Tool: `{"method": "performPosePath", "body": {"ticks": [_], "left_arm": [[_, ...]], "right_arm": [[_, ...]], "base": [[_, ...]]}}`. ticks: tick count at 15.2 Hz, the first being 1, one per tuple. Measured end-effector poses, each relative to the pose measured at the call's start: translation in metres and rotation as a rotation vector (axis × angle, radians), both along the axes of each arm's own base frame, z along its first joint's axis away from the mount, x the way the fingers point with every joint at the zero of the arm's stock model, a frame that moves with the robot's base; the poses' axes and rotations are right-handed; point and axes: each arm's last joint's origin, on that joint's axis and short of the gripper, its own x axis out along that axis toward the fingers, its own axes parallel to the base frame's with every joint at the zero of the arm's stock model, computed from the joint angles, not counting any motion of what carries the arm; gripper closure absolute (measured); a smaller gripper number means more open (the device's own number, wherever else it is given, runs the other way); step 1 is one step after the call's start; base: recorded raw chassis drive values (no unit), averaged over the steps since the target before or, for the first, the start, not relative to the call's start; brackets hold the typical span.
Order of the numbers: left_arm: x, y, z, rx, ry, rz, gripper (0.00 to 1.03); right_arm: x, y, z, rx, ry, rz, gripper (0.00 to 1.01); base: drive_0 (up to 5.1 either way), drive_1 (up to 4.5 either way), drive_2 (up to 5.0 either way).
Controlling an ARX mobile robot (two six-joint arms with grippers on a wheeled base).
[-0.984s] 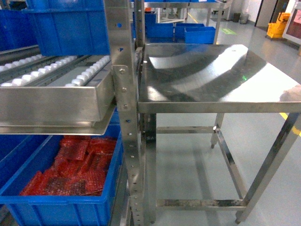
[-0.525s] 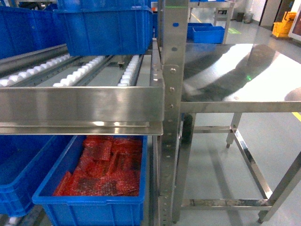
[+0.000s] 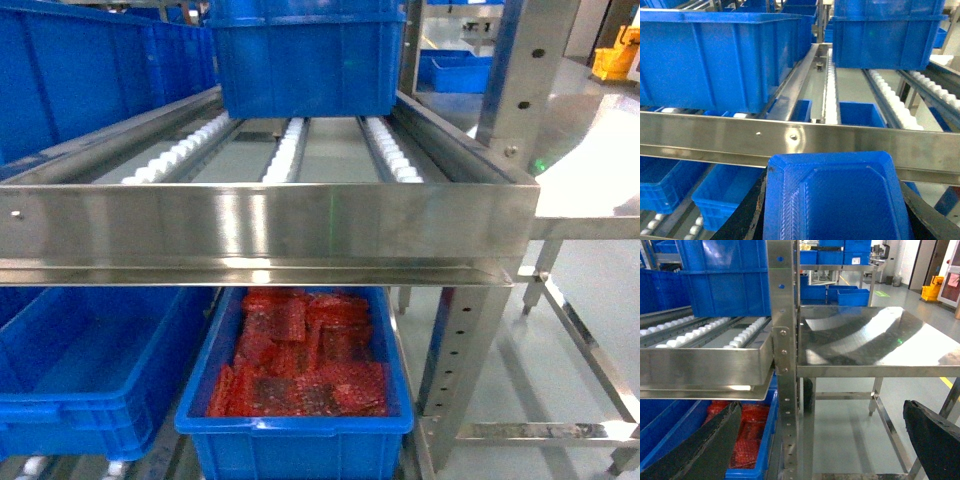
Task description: Pick blue part to blue bin on bottom shelf
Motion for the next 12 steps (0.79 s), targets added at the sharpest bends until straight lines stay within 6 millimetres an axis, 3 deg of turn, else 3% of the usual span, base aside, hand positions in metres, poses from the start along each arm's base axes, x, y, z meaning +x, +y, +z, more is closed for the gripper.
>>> {"method": "performPosePath", "body": {"ticks": [12], "left_arm": [[0.0000,0.0001,0.0001,-0.001,-0.001,0.000,0.59]], "right_arm": [[0.0000,0.0000,0.0001,0.000,-0.002,0.001,0.03]], "base": [[-5.0,2.49,2.5]]}}
